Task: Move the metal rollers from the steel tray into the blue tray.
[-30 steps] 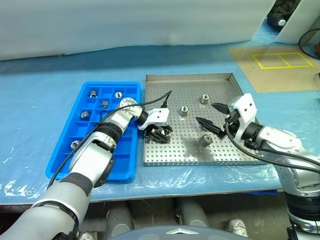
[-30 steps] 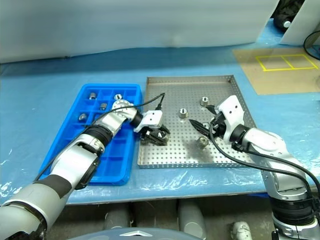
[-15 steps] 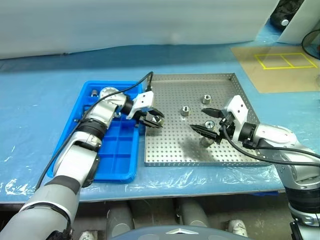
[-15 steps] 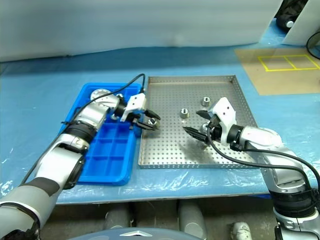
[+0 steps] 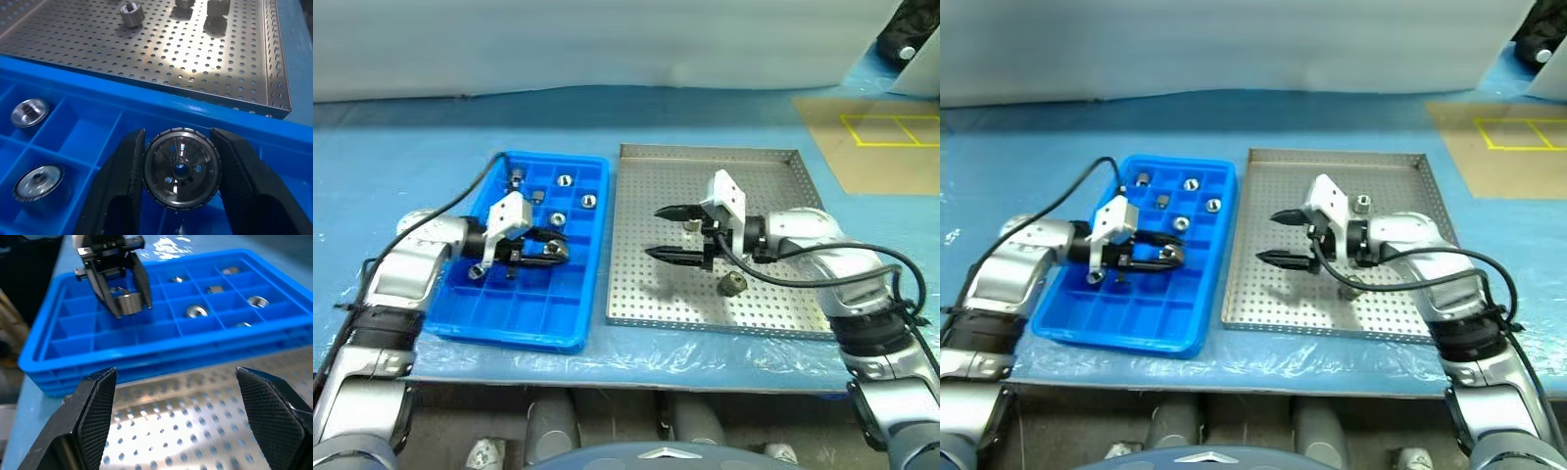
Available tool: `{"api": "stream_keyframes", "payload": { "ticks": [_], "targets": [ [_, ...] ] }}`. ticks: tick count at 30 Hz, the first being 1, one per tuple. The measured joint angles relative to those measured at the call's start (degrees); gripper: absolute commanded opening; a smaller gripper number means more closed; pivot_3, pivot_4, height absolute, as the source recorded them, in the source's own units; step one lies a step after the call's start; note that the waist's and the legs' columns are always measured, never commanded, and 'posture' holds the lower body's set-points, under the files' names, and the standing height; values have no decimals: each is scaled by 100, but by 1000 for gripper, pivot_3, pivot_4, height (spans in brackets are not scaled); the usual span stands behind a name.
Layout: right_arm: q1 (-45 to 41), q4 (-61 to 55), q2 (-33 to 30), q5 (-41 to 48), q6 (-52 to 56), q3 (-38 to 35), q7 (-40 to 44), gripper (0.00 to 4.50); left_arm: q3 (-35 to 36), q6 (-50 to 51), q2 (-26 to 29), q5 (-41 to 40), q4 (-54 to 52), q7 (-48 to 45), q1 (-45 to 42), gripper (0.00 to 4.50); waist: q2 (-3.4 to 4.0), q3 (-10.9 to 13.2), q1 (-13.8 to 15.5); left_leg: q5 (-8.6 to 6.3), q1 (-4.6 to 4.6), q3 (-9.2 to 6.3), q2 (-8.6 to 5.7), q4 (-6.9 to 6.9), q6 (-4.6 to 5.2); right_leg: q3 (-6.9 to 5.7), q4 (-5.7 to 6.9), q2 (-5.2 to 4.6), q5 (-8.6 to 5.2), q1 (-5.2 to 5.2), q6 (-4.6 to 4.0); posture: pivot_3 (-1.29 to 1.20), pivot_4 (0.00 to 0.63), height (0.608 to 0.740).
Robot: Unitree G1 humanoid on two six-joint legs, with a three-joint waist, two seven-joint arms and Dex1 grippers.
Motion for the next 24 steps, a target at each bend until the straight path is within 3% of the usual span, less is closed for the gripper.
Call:
{"api": "stream_keyframes", "payload": {
  "ticks": [8,16,24],
  "targets": [
    [-644,971,454,-269,-524,552,763,4016,900,429,455,-625,-1109,576,1116,1726,-1,-1,248,0,-1,-1,1,-1,-1,-3,1,-1,-2,-2,-2,186,150,740],
    [-966,1688,937,-583,-1014,755,1052,4016,1194,572,534,-719,-1600,1131,2316,1726,-4,0,401,4,-6,-8,6,-10,-7,-15,5,-1,-5,-5,-7,222,150,740],
    [-983,1889,1064,-770,-1222,794,1122,4016,1103,352,97,-558,-1143,1974,1935,1726,-10,-3,476,7,-9,-12,2,-5,-10,-15,12,-1,-4,-4,-7,207,150,740]
  ]
}}
